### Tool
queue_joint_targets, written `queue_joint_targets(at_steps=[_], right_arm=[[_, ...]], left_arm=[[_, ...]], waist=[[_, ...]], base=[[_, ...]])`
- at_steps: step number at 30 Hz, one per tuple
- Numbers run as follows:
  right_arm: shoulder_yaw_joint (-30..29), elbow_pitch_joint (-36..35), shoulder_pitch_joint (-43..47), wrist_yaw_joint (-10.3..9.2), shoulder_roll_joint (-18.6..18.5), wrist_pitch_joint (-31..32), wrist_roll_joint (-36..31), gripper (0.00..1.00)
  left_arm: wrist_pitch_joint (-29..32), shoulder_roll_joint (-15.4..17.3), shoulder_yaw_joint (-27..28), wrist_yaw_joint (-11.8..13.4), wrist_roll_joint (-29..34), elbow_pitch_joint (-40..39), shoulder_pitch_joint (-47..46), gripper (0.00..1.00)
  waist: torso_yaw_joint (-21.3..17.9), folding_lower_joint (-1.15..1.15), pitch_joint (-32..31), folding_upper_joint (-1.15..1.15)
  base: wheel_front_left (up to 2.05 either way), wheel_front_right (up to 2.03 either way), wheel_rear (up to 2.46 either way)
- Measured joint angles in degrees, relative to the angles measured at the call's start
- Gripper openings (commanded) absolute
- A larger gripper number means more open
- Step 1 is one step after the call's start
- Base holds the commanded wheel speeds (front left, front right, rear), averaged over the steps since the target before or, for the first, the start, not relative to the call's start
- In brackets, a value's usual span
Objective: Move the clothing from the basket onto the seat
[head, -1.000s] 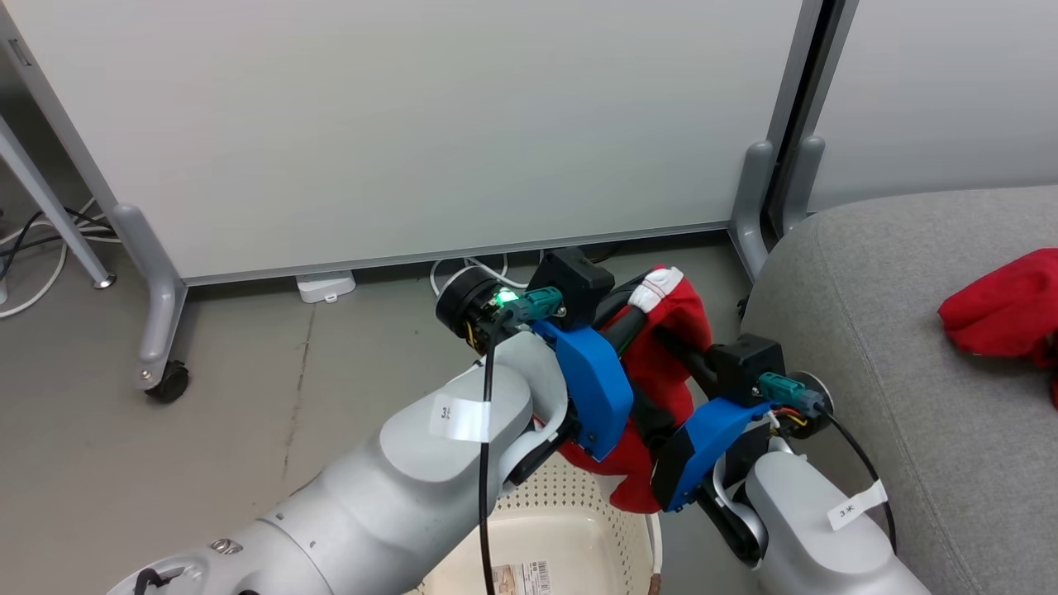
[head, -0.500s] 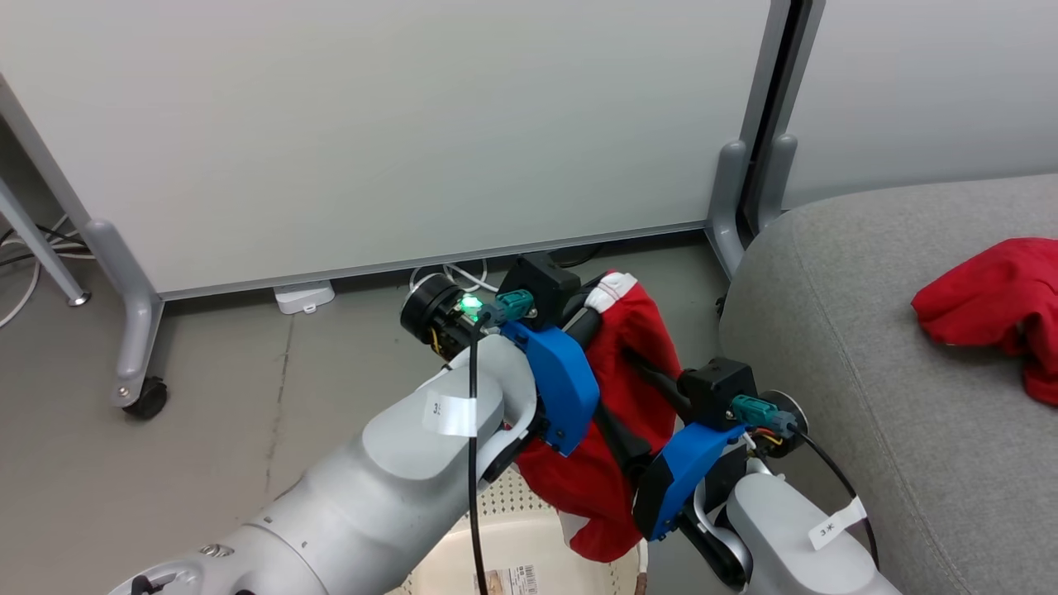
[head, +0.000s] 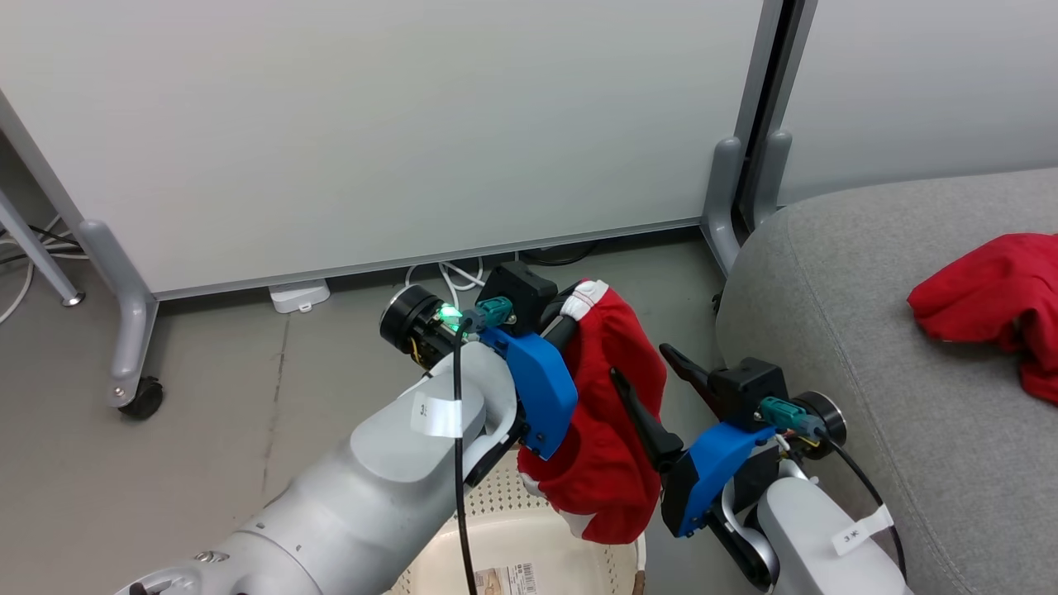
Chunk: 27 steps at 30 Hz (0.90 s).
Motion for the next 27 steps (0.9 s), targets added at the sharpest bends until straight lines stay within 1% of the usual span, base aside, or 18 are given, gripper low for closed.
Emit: queue_joint_targets(at_steps=[6, 12, 16, 22, 27], right_arm=[[-2.7, -3.8, 2.2, 0.00, 0.0, 2.1, -2.7, 1.00], [-4.1, -4.8, 2.9, 0.00, 0.0, 3.6, -4.7, 1.00], [-3.0, -3.4, 1.9, 0.00, -0.1, 5.0, -5.1, 1.00], [-0.6, -0.2, -1.3, 0.00, -1.6, 5.2, -4.4, 1.00], [0.8, 2.5, -3.6, 0.00, -1.8, 4.7, -2.9, 1.00]], left_arm=[[-0.1, 0.0, 0.0, -0.1, 0.5, 0.3, 0.0, 0.00], [0.1, 0.0, 0.0, -0.9, 1.3, -0.8, 0.0, 0.00], [1.1, 0.0, 0.0, -1.6, 2.6, -2.9, 0.0, 0.00], [2.0, 0.0, 0.0, -2.0, 3.9, -5.3, 0.0, 0.00], [2.3, 0.0, 0.0, -2.3, 4.4, -6.4, 0.0, 0.00]], waist=[[0.3, 0.00, 0.0, 0.00], [0.7, 0.00, 0.1, 0.00], [1.1, 0.00, 0.2, 0.00], [1.6, 0.00, 0.4, 0.00], [1.8, 0.00, 0.5, 0.00]], base=[[0.00, 0.00, 0.00], [0.00, 0.00, 0.00], [0.00, 0.00, 0.00], [0.00, 0.00, 0.00], [0.00, 0.00, 0.00]])
